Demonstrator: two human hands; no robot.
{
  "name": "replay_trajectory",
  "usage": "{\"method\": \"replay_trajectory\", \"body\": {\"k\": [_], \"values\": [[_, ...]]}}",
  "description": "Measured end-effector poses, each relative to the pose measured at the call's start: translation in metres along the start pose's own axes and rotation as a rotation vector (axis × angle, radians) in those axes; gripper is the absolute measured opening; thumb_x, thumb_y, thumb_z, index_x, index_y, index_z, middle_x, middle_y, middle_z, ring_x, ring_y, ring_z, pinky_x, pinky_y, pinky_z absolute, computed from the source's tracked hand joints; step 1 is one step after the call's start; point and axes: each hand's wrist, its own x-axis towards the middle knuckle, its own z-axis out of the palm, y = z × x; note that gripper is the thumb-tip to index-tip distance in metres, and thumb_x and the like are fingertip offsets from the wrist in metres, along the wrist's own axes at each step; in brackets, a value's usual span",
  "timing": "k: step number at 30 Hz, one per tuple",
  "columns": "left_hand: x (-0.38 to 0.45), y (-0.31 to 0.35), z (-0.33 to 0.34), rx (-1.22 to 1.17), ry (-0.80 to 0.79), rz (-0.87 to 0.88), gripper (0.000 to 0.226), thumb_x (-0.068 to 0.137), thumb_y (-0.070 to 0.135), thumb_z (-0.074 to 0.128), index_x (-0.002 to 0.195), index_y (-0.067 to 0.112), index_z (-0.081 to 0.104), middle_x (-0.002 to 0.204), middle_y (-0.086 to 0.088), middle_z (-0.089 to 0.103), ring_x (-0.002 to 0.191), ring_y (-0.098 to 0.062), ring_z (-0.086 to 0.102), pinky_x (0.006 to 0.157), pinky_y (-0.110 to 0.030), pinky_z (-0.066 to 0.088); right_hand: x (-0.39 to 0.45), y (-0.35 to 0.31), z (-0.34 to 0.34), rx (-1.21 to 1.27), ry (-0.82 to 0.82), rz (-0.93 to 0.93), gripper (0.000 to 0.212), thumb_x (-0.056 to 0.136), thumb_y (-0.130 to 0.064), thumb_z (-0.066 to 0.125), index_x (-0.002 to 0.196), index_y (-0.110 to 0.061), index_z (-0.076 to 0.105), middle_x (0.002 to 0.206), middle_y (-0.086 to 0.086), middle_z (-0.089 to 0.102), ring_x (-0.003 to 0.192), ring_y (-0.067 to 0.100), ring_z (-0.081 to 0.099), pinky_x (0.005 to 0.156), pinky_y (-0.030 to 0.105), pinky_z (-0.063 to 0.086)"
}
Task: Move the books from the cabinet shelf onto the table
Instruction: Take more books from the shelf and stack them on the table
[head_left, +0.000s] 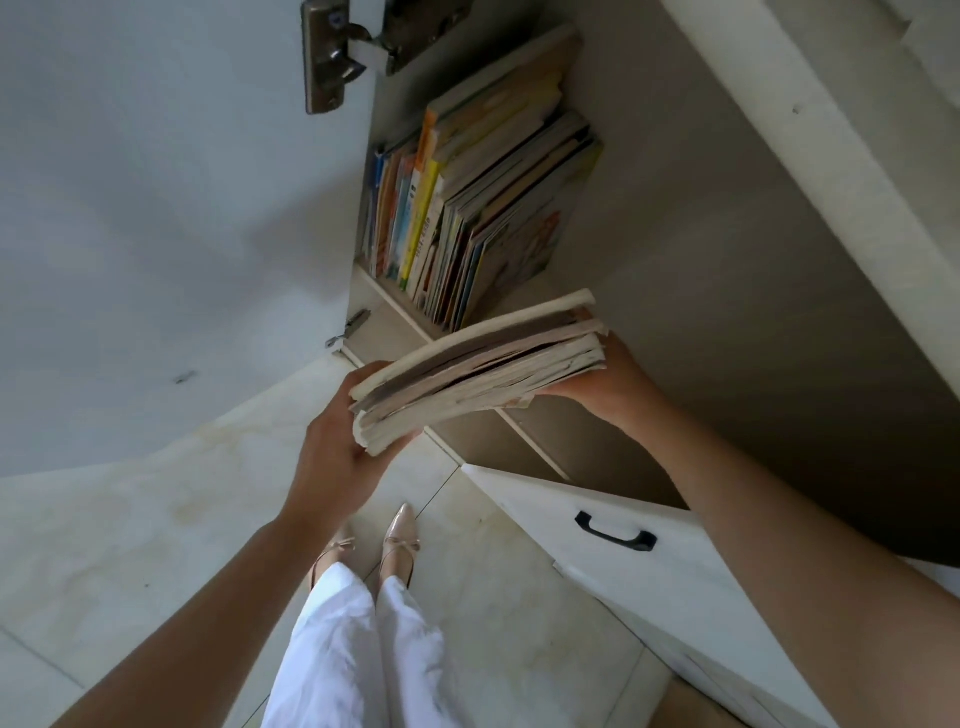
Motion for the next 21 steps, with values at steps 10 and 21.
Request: {"method": "replay_trajectory", "body": {"k": [10,21], "values": [[-0.012,0.008,-0.032,-0.074,-0.069,-0.083,0.061,0.071,0.020,0.082,0.127,0.015,0.057,0.111,0.032,0.059,0.103,0.014,0.057,0.088,-0.009,0.048,-0.044,-0.027,0.002,0.095,-0.040,0.010,0.047,0.069,0.009,0.077,0.109,-0.008,0.061,0.104,-0.004,0.068,0.093,-0.009,0.065,0.074,0.010,0.052],[-0.072,0.085,-0.095,-0.444,0.165,-0.376,0.062,0.064,-0.017,0.077,0.117,0.012,0.063,0.090,0.010,0.076,0.082,-0.011,0.073,0.068,-0.022,0.058,-0.126,-0.093,0.012,0.285,-0.164,0.081,0.050,0.061,-0.033,0.080,0.106,-0.048,0.062,0.117,-0.012,0.068,0.113,0.013,0.061,0.095,0.037,0.051]]}}
